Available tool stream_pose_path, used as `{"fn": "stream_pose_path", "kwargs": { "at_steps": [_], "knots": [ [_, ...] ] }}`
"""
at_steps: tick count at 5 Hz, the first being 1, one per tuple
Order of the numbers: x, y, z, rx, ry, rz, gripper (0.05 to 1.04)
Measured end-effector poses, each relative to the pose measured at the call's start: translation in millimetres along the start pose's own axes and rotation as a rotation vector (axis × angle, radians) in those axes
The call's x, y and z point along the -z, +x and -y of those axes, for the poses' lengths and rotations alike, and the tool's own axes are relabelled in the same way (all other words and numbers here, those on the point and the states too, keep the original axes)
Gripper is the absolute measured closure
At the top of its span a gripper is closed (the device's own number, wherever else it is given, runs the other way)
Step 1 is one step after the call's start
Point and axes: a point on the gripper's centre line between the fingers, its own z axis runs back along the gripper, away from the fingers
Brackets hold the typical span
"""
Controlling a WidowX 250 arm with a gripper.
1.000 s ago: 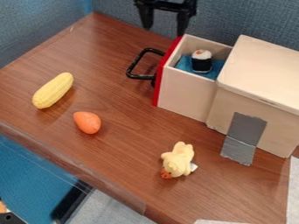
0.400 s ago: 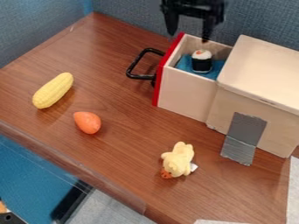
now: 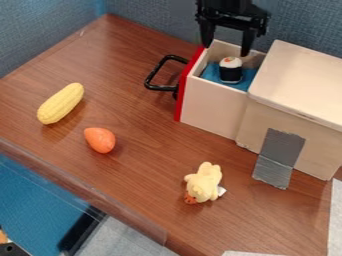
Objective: Take that thing out of the drawer and put it above the drawer
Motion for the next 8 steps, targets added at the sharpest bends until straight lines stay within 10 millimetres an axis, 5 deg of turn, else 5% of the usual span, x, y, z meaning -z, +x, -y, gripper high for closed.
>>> {"fn": "stream_pose_path", "kwargs": {
  "at_steps": [4, 6, 7, 8],
  "knots": [
    [35.6, -1.7, 5.5, -0.01, 0.03, -0.093, 0.132],
    [35.5, -1.6, 4.3, -0.02, 0.009, -0.098, 0.62],
    [21.6, 1.2, -3.9, -0.039, -0.017, -0.062, 0.675],
    [-19.7, 9.3, -7.2, -0.056, -0.043, 0.023, 0.676]
  ]
}}
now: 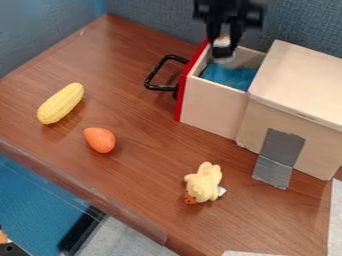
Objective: Take that thing out of the drawer and put it above the drawer
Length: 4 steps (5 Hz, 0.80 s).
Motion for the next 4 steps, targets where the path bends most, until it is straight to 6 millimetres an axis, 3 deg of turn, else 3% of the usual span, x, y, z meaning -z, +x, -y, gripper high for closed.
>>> {"fn": "stream_pose_path", "kwargs": {
  "at_steps": [1, 3, 4],
  "knots": [
    [-31.3, 0.2, 21.5, 0.035, -0.056, 0.051, 0.676],
    [-50.7, -13.4, 86.7, 0.203, -0.134, 0.066, 0.676],
    [-31.8, -27.2, 109.4, 0.272, -0.117, 0.024, 0.677]
  ]
}}
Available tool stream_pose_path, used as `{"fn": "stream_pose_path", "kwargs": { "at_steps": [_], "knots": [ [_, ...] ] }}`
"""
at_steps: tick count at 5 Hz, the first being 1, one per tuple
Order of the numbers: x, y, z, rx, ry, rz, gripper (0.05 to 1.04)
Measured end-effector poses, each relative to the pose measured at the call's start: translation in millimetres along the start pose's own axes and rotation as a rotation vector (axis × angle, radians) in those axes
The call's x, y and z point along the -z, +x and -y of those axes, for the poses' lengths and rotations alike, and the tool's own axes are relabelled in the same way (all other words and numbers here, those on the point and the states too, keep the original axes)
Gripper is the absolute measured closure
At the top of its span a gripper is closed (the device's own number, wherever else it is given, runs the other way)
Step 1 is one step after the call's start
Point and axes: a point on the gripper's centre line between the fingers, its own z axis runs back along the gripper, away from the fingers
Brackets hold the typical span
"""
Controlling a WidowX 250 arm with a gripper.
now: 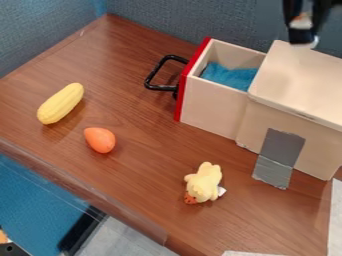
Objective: Take that thing out of the drawer and put it above the drawer
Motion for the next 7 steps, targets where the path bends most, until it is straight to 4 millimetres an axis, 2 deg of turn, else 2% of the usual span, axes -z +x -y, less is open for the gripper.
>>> {"fn": "stream_pose_path", "kwargs": {
  "at_steps": [1, 2, 3, 4, 5, 6, 7],
  "knots": [
    [22.2, 0.2, 5.1, 0.022, -0.001, -0.051, 0.677],
    [30.9, 0.0, 2.6, 0.016, 0.038, -0.073, 0.642],
    [33.4, -2.0, 1.2, 0.013, 0.055, -0.089, 0.536],
    [41.3, -13.6, -2.1, 0.011, 0.062, -0.136, 0.23],
    [23.2, -9.5, -3.3, -0.001, 0.026, -0.104, 0.07],
    [-4.0, -3.5, -2.3, -0.007, -0.001, -0.057, 0.075],
    [-22.3, -3.4, -0.8, -0.003, -0.006, -0.042, 0.081]
  ]
}}
